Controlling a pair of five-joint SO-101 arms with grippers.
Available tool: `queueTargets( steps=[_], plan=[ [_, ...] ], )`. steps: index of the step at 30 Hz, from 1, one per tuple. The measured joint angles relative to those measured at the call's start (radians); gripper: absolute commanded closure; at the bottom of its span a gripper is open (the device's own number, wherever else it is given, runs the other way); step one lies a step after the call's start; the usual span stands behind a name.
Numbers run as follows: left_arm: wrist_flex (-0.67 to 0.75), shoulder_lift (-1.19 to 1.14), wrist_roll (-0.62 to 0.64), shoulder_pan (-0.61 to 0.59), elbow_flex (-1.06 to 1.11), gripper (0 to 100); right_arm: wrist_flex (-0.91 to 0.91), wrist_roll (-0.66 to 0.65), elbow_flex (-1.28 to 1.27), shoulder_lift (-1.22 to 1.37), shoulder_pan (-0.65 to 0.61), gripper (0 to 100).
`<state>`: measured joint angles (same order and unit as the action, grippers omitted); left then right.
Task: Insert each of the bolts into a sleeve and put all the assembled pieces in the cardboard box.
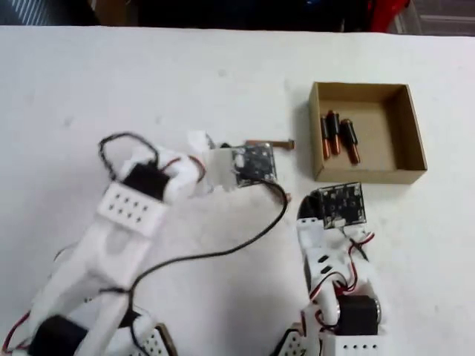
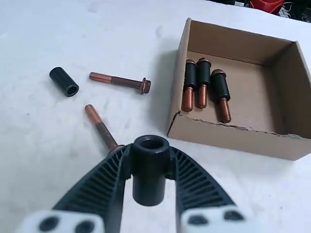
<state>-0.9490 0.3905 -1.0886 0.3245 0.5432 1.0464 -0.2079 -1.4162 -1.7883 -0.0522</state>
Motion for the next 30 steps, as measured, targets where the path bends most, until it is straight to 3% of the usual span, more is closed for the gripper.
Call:
queueTargets(
  steps=[7,11,15,24,30],
  plan=[
    [0.000,-0.321,-0.163,0.011,-0.141,97,0.000,0.000,0.000,0.000,0.021,98.2],
    [0.000,-0.437,-0.181,0.020,-0.207,97,0.000,0.000,0.000,0.000,0.068,98.2],
    [0.000,-0.516,-0.181,0.051,-0.270,91,0.000,0.000,0.000,0.000,0.084,98.2],
    [0.000,-0.657,-0.181,0.075,-0.374,91,0.000,0.000,0.000,0.000,0.255,98.2],
    [0.000,-0.743,-0.267,0.118,-0.433,91,0.000,0.000,0.000,0.000,0.321,98.2]
  ],
)
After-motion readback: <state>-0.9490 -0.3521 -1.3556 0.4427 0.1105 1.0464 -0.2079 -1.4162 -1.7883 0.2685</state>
